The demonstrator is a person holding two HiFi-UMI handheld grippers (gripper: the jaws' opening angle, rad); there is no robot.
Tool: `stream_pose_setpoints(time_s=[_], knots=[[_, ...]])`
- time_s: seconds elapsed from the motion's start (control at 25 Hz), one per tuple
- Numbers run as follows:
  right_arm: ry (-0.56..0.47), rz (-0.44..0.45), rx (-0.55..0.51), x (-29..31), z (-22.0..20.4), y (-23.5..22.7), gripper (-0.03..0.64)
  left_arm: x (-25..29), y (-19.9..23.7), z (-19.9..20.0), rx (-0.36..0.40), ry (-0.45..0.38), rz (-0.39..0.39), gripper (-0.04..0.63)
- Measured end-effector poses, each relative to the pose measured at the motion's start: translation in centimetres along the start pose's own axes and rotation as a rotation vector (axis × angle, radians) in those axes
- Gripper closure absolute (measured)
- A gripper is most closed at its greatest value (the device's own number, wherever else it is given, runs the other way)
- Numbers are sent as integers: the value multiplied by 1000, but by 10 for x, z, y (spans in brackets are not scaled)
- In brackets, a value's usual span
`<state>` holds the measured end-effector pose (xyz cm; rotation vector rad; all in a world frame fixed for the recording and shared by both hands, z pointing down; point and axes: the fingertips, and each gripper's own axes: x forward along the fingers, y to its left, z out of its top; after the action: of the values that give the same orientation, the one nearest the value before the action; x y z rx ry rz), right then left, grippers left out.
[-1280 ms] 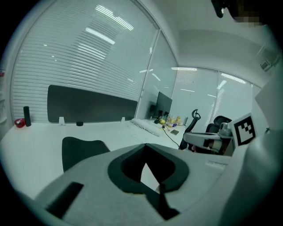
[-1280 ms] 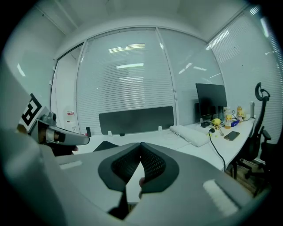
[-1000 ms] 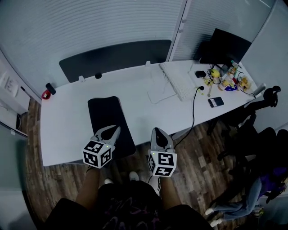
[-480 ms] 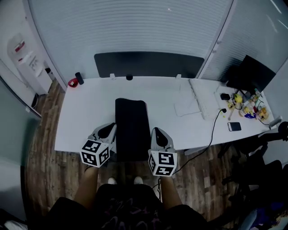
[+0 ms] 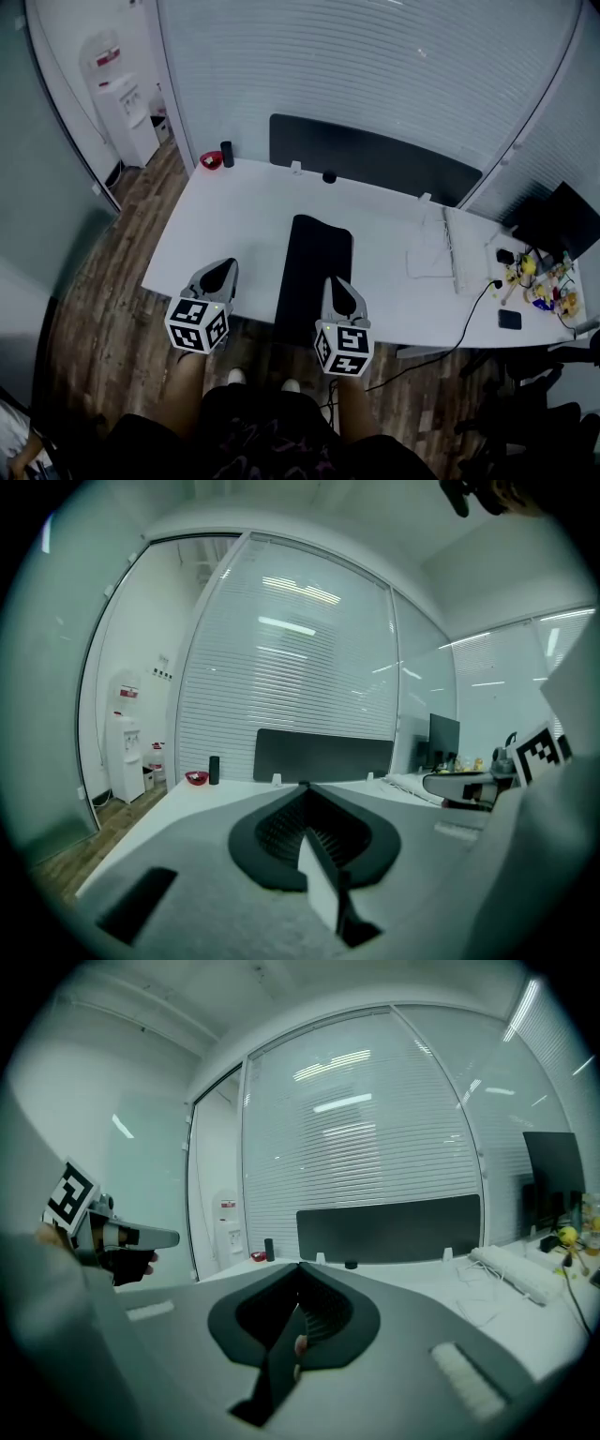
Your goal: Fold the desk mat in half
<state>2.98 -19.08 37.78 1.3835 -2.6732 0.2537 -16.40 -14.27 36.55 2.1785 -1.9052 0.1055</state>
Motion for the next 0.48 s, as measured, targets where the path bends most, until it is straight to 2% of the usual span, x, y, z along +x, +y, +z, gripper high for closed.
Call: stream_pose_setpoints(time_s=[0.2,0.48], knots=[[-2,13,-11,2,2,9,611,-11,10,3,-4,-31,28,597],[-15,0,-25,-2,2,6,611,-8,5,6,-1,-56,16,597]])
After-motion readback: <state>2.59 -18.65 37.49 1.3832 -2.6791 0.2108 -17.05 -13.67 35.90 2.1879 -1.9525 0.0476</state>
